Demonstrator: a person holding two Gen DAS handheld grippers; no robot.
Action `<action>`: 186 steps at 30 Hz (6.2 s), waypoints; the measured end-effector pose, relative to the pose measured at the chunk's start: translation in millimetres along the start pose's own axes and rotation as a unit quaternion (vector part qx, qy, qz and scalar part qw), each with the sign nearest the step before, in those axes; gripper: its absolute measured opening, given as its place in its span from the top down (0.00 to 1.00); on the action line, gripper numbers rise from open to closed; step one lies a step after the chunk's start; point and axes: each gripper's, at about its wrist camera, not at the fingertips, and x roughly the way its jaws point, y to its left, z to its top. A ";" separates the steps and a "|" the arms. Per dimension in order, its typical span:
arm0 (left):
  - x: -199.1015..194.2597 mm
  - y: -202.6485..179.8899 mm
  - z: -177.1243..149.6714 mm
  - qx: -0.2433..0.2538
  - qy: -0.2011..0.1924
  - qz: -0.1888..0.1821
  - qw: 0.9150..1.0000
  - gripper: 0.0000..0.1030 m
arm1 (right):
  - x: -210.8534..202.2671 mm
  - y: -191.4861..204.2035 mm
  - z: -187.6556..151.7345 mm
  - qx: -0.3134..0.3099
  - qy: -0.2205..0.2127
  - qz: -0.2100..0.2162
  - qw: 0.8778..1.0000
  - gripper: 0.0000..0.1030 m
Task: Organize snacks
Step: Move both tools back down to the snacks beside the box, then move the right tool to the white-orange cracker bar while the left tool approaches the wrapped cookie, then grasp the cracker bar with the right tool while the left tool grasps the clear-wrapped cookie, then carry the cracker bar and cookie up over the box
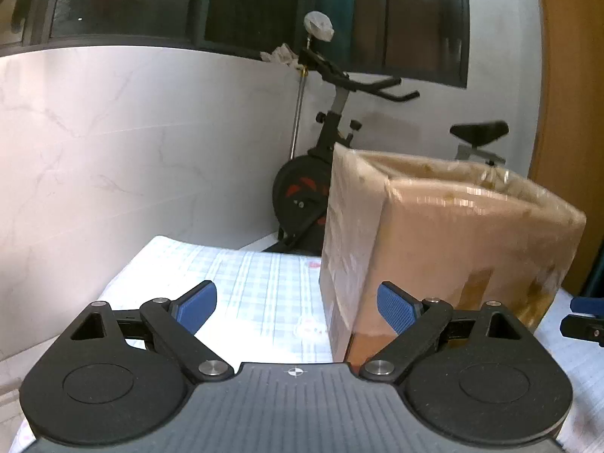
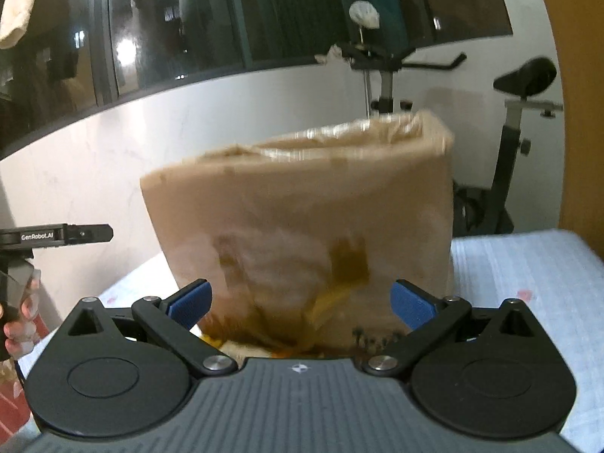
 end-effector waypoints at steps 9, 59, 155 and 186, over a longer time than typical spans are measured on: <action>7.3 -1.4 -15.8 0.014 0.027 0.008 0.999 0.10 | 8.9 -8.0 -28.8 0.008 0.018 -0.018 1.000 0.02; 16.9 7.2 -62.1 -0.013 0.103 -0.016 0.994 0.16 | 86.5 48.9 -46.3 -0.157 0.222 0.067 0.960 0.29; 53.7 -121.1 -116.6 0.000 0.175 -0.019 0.984 0.81 | 44.4 -13.1 -82.6 0.005 0.135 0.040 0.990 0.54; -1.3 -96.5 -76.5 -0.049 0.096 -0.094 0.990 0.81 | -10.6 5.7 -60.4 -0.020 0.095 0.067 0.993 0.59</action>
